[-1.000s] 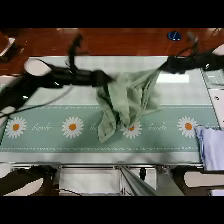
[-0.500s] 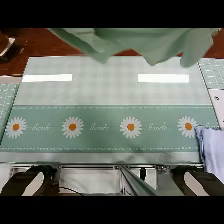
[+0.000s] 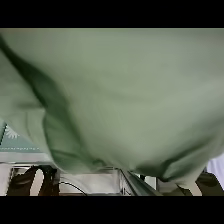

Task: Fold the shirts.

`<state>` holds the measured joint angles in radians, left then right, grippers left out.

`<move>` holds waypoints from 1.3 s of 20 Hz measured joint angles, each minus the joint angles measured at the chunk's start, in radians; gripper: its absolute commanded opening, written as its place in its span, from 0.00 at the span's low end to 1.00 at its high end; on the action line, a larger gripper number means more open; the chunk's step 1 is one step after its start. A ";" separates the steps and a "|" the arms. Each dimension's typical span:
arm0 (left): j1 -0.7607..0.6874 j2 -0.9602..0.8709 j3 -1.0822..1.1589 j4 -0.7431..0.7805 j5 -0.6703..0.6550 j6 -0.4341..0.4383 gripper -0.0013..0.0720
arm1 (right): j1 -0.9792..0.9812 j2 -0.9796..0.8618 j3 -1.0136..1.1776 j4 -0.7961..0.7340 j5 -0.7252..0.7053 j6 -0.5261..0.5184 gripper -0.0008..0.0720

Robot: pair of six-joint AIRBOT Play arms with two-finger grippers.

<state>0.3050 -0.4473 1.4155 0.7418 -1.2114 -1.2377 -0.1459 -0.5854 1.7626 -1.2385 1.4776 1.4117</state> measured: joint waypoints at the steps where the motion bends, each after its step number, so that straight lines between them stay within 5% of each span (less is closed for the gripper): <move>1: 0.003 0.017 -0.046 0.007 -0.022 -0.014 0.05 | 0.000 0.011 -0.042 0.023 0.016 0.003 0.04; 8: -0.011 0.039 -0.585 0.013 -0.035 -0.069 0.05 | 0.000 0.006 -0.550 0.217 -0.056 -0.043 0.04; 13: -0.129 -0.087 -0.900 -0.011 0.215 -0.072 0.05 | 0.000 -0.254 -0.727 0.274 -0.284 -0.113 0.04; 18: -0.291 -0.347 -0.935 -0.019 0.507 -0.072 0.06 | 0.000 -0.665 -0.564 0.409 -0.422 -0.145 0.04; 19: -0.310 -0.402 -0.919 -0.021 0.545 -0.072 0.20 | 0.000 -0.743 -0.510 0.448 -0.430 -0.148 0.05; 20: -0.322 -0.448 -0.902 -0.020 0.565 -0.072 0.59 | 0.000 -0.809 -0.465 0.482 -0.436 -0.148 0.32; 21: -0.331 -0.493 -0.880 -0.020 0.585 -0.072 0.72 | 0.000 -0.869 -0.420 0.517 -0.443 -0.148 0.58; 26: -0.254 -0.604 -0.709 0.066 0.463 -0.063 0.71 | -0.070 -0.989 -0.296 0.576 -0.379 -0.135 0.58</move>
<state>0.0513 -1.0512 0.7067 0.8082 -0.7483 -1.3010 -0.2157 -1.5742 1.4666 -0.6624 1.0985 1.2770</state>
